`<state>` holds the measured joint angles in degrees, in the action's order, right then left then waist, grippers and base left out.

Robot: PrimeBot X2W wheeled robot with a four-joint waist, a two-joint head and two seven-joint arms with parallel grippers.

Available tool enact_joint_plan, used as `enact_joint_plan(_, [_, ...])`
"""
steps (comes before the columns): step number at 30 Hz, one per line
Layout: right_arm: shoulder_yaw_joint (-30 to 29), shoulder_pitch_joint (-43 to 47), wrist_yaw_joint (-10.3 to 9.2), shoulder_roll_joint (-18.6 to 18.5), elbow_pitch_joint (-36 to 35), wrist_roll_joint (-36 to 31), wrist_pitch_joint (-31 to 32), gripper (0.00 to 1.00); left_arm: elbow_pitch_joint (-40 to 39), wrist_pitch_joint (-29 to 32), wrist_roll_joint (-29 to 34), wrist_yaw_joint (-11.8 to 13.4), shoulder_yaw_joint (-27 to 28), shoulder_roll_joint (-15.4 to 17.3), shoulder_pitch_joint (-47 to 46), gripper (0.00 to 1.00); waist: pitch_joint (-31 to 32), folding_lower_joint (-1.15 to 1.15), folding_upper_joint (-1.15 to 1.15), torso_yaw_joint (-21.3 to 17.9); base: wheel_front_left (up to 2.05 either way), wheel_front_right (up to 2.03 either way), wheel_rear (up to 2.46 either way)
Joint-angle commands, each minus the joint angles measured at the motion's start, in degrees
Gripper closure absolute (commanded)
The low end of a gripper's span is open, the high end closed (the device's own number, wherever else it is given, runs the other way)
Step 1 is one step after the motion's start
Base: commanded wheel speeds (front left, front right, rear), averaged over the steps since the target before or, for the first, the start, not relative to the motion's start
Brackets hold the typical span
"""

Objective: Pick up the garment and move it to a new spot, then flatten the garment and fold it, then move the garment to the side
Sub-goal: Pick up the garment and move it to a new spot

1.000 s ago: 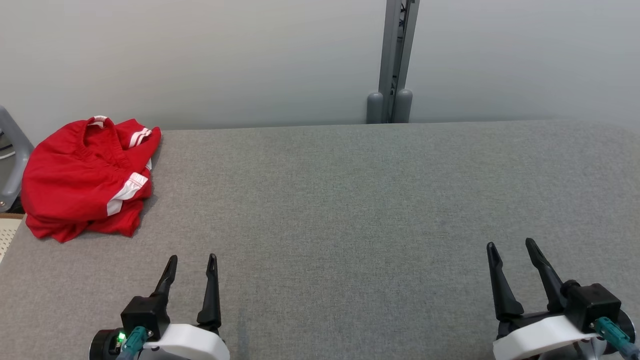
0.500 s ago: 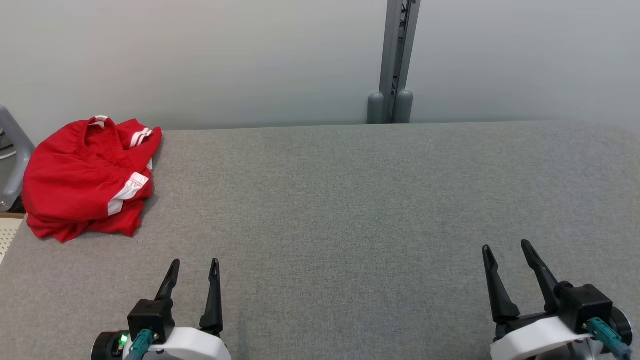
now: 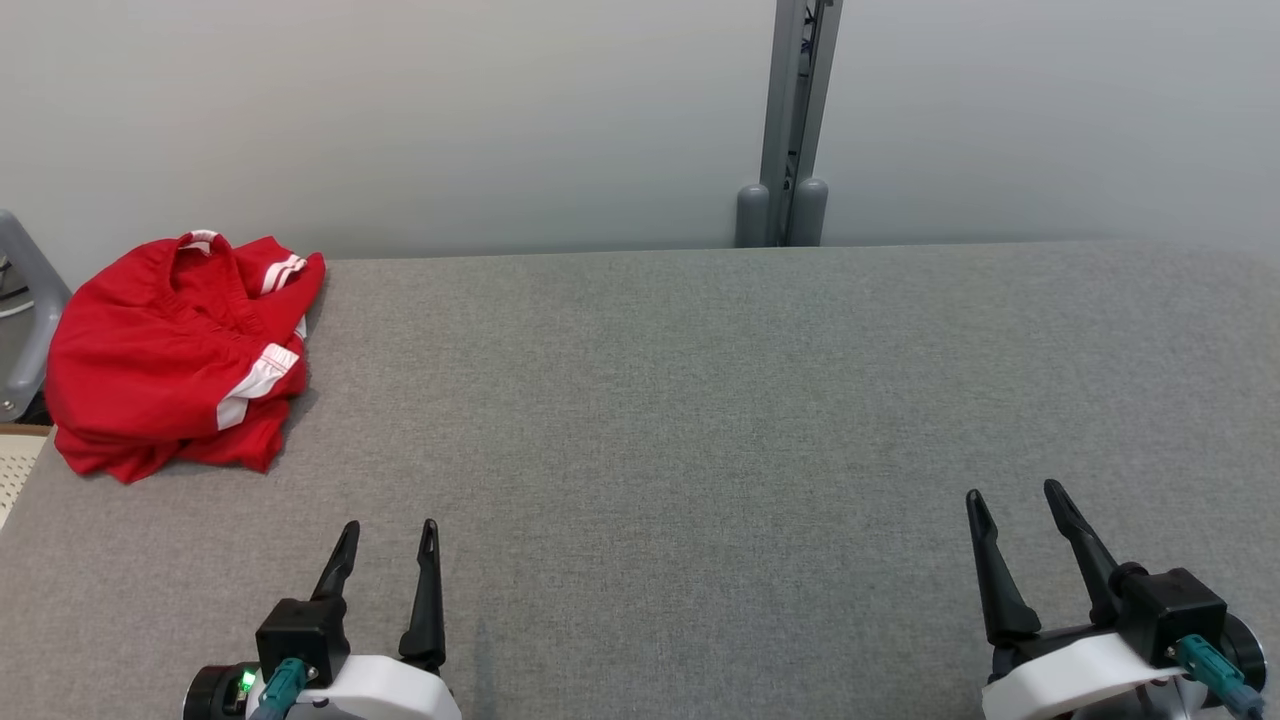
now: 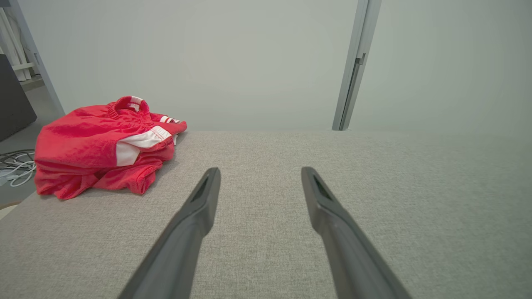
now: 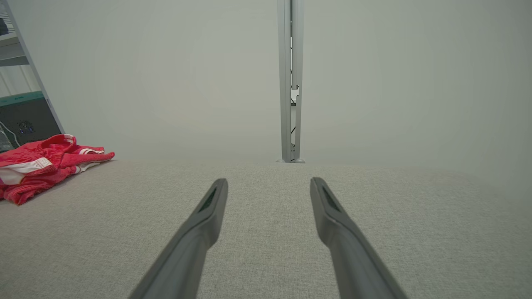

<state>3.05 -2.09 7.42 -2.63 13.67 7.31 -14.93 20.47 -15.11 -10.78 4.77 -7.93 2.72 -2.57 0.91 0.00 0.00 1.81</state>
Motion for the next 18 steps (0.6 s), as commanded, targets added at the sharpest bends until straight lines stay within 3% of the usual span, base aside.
enact_joint_plan(1, [-0.1,-0.3,0.12,-0.5,-0.2,0.2,-0.4,0.0,0.1,-0.1,-0.2,-0.1,0.1,0.3,-0.6,0.0,0.0,0.0,0.0,0.1,0.0,0.0,0.0])
enact_joint_plan(10, [-0.6,0.3,0.12,-0.4,-0.4,0.1,-0.4,0.0,-0.3,-0.1,0.1,0.1,-0.2,0.3,-1.2,0.0,-0.3,0.0,0.0,2.7,0.0,0.0,0.0])
enact_joint_plan(18, [-1.2,-0.1,0.12,-0.4,-1.0,0.2,-0.4,0.0,-0.7,-0.1,0.6,-0.1,-0.2,0.3,-1.7,0.0,-1.4,0.0,0.0,10.5,0.0,0.0,0.0])
